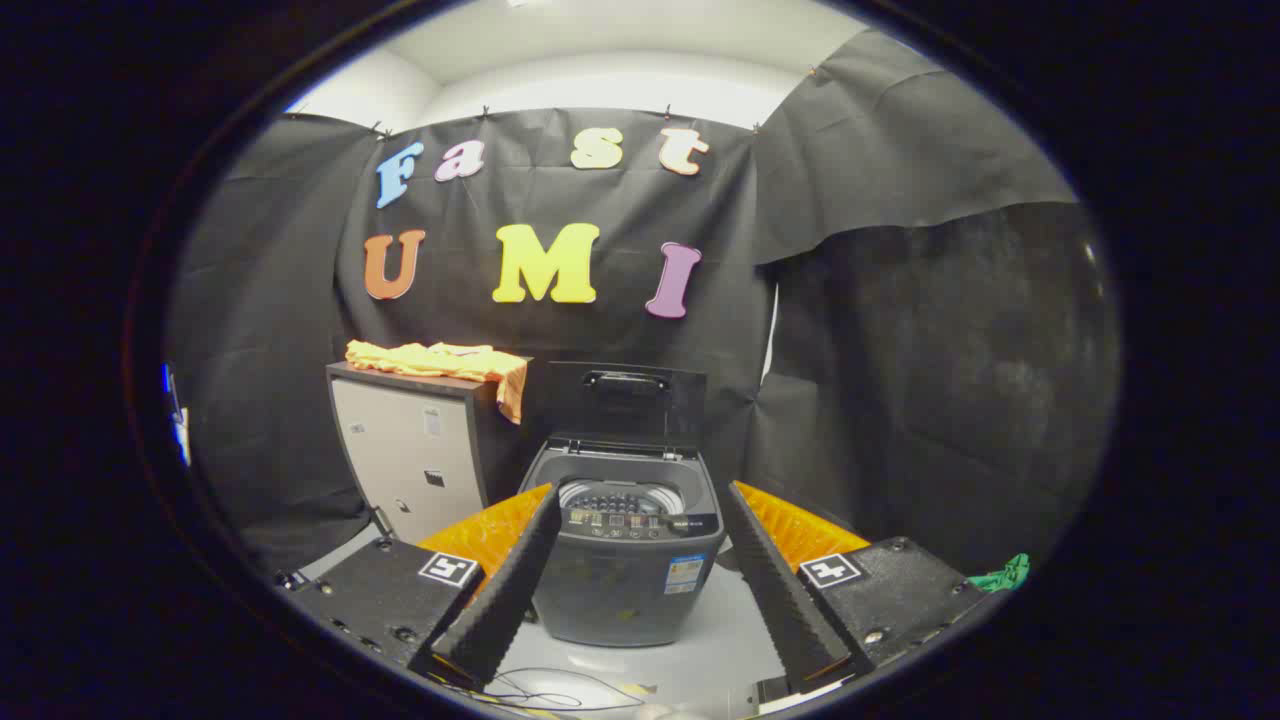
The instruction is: Put the clothes into the washing machine and then close the washing machine lid.
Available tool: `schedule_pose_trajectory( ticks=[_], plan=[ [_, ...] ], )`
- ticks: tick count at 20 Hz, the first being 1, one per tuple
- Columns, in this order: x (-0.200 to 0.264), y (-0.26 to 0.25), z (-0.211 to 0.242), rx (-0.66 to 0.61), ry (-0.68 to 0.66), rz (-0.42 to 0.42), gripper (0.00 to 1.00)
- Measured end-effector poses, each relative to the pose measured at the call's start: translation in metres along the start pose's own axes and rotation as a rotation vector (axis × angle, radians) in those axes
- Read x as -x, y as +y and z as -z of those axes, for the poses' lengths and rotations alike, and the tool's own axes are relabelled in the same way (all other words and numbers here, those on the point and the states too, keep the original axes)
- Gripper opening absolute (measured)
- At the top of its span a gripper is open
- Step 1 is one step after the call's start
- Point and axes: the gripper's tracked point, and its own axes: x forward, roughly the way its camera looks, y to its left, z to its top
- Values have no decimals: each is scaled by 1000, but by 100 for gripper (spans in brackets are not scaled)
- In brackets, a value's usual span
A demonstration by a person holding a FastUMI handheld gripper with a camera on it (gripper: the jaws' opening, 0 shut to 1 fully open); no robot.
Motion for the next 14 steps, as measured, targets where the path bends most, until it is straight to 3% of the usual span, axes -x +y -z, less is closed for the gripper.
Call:
schedule_pose_trajectory(
  ticks=[14],
  plan=[
    [-2,-3,-10,-11,-4,25,100]
  ],
)
